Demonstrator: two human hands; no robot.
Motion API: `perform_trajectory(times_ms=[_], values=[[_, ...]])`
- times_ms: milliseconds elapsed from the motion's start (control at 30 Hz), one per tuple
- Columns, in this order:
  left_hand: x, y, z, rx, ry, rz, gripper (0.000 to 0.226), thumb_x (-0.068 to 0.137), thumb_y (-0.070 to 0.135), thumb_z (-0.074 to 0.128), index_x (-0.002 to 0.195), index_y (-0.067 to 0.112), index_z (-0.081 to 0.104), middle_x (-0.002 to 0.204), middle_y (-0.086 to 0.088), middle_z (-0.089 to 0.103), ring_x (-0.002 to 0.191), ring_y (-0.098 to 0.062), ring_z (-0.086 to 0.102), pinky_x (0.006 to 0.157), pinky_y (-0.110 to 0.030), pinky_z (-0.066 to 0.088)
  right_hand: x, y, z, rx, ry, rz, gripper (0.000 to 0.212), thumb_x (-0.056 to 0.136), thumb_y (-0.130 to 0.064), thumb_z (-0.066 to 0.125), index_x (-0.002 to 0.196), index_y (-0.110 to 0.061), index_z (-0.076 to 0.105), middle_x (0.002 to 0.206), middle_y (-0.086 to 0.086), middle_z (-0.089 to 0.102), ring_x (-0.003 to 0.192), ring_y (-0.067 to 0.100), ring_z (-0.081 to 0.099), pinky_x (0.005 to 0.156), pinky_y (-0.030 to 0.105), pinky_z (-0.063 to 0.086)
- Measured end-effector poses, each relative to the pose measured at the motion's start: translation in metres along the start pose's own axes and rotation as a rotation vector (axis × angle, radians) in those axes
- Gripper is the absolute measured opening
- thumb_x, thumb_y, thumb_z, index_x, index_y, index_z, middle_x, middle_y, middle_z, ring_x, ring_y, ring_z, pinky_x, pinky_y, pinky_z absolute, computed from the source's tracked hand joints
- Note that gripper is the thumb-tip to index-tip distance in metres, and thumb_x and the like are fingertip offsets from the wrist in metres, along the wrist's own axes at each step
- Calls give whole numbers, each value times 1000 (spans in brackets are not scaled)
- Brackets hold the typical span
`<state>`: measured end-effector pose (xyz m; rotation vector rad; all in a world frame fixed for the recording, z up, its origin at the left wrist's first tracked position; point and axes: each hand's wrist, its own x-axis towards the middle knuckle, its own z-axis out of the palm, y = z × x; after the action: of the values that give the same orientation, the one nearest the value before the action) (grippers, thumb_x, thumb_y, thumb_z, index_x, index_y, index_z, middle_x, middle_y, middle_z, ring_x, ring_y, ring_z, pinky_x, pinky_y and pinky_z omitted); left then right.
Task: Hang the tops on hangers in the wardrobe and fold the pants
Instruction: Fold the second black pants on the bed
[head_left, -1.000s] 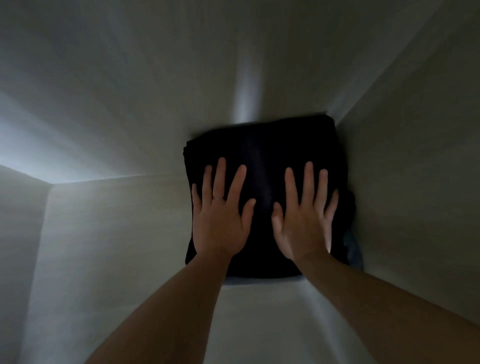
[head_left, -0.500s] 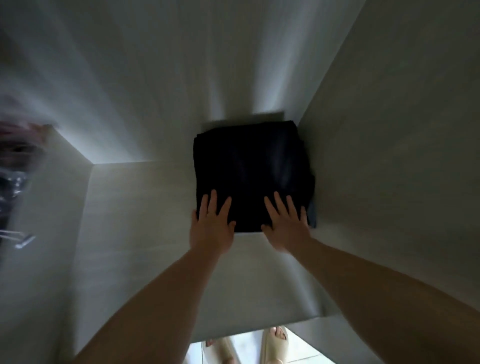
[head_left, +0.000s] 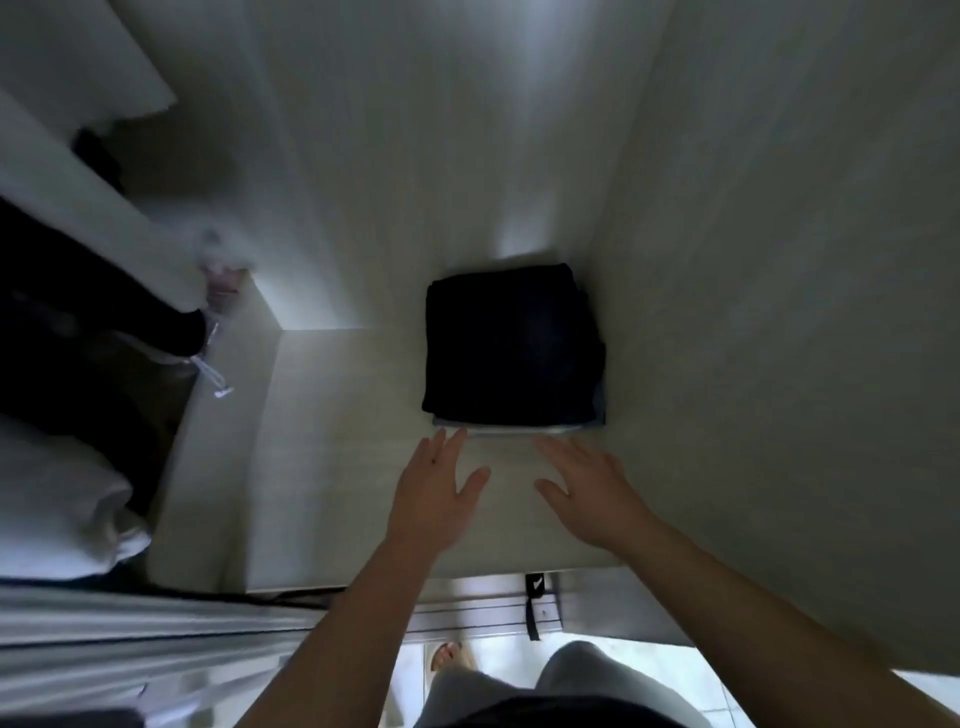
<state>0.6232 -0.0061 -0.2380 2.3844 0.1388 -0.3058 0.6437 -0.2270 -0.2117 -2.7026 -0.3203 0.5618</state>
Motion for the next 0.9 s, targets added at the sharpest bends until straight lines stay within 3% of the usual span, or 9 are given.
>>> perform_trajectory(times_ms=[200, 433, 667, 800, 900], values=[[-84, 15, 2, 96, 214, -10, 67, 99, 55, 49, 158, 32, 28, 167, -3, 22, 155, -24, 12, 124, -41, 17, -54, -16, -19, -72, 74, -243, 59, 103, -45, 44, 157, -33, 24, 165, -12, 22, 151, 13, 16, 121, 44, 16], [-204, 31, 28, 116, 395, -234, 65, 99, 61, 43, 157, 39, 24, 168, 6, 17, 156, -20, 4, 125, -47, 14, -116, -15, -7, 51, -11, -506, 54, 103, -37, 49, 154, -33, 32, 162, -13, 28, 153, 14, 15, 119, 33, 11], [-335, 40, 67, 174, 603, -493, 56, 99, 47, 50, 152, 41, 33, 166, 9, 22, 155, -16, 1, 126, -47, 10, -167, -35, 49, 196, -288, -718, 49, 101, -31, 56, 148, -27, 45, 146, -10, 50, 140, 14, 40, 113, 28, 30], [-416, 50, 84, 307, 743, -710, 52, 94, 37, 60, 145, 35, 47, 162, 5, 31, 155, -23, 11, 126, -50, 7, -201, -59, 76, 218, -489, -834, 52, 101, -35, 51, 151, -36, 39, 151, -16, 44, 141, 5, 36, 117, 35, 33], [-468, 49, 89, 367, 835, -922, 59, 90, 33, 66, 146, 33, 46, 162, 4, 33, 154, -26, 16, 125, -53, 10, -222, -76, 92, 241, -586, -924, 55, 100, -39, 51, 152, -38, 35, 150, -20, 43, 138, -3, 34, 113, 25, 32]])
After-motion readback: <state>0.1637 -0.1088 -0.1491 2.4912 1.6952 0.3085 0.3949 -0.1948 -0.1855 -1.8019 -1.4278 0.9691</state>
